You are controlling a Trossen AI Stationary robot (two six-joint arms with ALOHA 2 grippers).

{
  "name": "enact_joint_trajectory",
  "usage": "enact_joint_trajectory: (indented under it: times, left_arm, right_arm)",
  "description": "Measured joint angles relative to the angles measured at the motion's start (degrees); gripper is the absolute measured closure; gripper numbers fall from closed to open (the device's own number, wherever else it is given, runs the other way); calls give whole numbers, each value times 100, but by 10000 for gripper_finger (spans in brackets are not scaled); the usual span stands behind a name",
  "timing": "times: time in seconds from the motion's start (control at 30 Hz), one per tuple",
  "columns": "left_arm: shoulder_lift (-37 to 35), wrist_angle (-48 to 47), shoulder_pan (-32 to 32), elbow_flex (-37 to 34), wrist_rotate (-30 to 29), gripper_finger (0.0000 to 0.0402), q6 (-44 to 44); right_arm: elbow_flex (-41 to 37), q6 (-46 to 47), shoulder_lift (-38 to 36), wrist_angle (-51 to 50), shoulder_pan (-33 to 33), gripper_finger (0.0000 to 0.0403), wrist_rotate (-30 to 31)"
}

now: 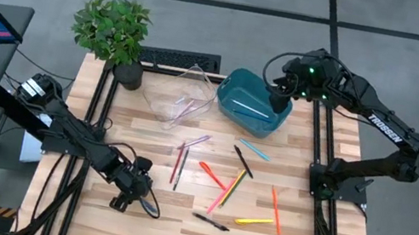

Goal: Sort pens & pencils
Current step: Put the blue pen into the transparent bin

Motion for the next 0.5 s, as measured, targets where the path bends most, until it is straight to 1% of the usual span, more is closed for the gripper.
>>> enact_joint_trajectory:
  times: [0.17,0.33,0.5]
  left_arm:
    - [254,0,-28,8,3,178,-5]
    - [840,-134,-36,289,-14,178,20]
    - [1281,-220,-31,512,93,183,280]
  right_arm:
    - [0,0,2,-26,0,206,0]
    - [-2,-2,2,-60,0,206,-2]
    - [-3,-1,4,-60,0,208,-2]
